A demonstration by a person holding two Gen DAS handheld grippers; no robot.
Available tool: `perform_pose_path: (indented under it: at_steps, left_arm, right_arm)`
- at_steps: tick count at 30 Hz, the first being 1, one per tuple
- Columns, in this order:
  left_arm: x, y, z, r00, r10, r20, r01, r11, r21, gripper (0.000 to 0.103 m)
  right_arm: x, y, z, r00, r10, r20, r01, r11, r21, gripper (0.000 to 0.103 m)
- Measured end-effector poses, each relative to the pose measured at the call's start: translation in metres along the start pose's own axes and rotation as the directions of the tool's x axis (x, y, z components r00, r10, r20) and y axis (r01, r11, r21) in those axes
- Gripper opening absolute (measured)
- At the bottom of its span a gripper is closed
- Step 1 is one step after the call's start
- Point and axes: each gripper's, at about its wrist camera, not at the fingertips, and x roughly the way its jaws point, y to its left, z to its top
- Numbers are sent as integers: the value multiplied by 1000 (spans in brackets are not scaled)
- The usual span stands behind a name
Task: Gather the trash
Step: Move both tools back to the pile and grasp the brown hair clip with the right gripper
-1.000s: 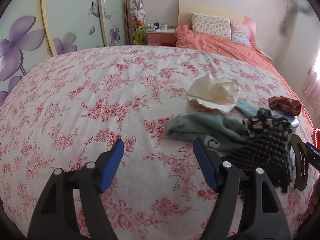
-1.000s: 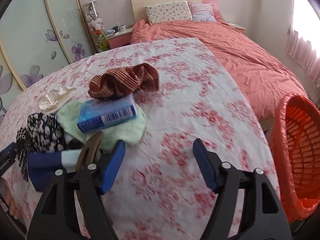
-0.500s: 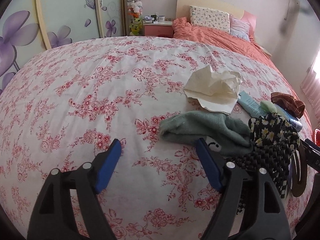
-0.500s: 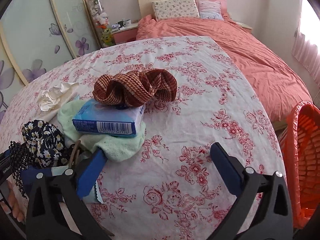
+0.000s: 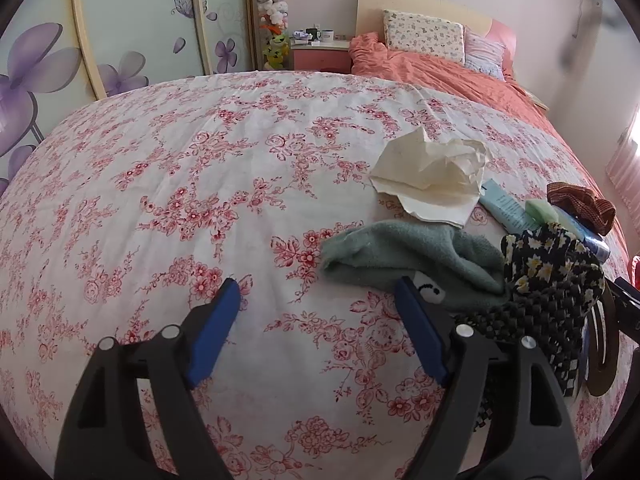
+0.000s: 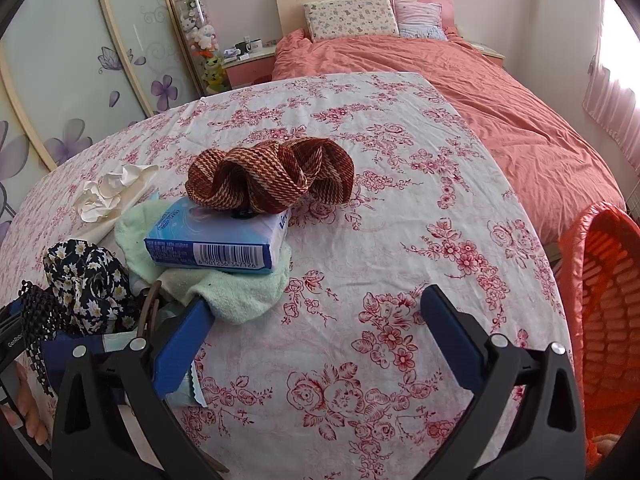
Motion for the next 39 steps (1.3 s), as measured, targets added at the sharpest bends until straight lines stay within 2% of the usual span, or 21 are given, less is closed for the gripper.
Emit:
perform_pose_path:
  at_steps: [11,22,26,28,31,33,35,39]
  left_arm:
    - [-2,2,0,1000,-2,5,2,1000,0,78]
    - [-31,15,-3,998,-13,55,13,1000,-1,78]
    - [-41,14,-6,997,-28,73,28,1000,5,79]
    - [-45,12,-7,996,-33,78,33,999,7,78]
    - [-54,7,-11,995,-44,95,42,999,13,78]
    - [-58,3,-13,994,-46,102,44,999,20,78]
    - [-64,-1,-16,993,-58,107,55,998,32,78]
    - [-72,-8,-22,990,-80,113,75,996,49,78]
  right_arm:
    - [1,0,0,1000,0,0,0,1000,0,101]
    - [-4,-2,-1,999,-39,-25,39,999,-6,101]
    - [-44,-7,-20,998,2,67,-1,1000,-11,98]
    - [-61,-2,-26,994,-7,113,11,999,-37,96]
    - [-77,10,-35,988,53,144,-43,996,-76,81]
    - [-73,19,-39,989,92,115,-81,991,-103,65]
    - [-65,31,-45,988,132,75,-122,984,-129,55]
    - [-50,44,-49,988,155,21,-151,978,-144,39]
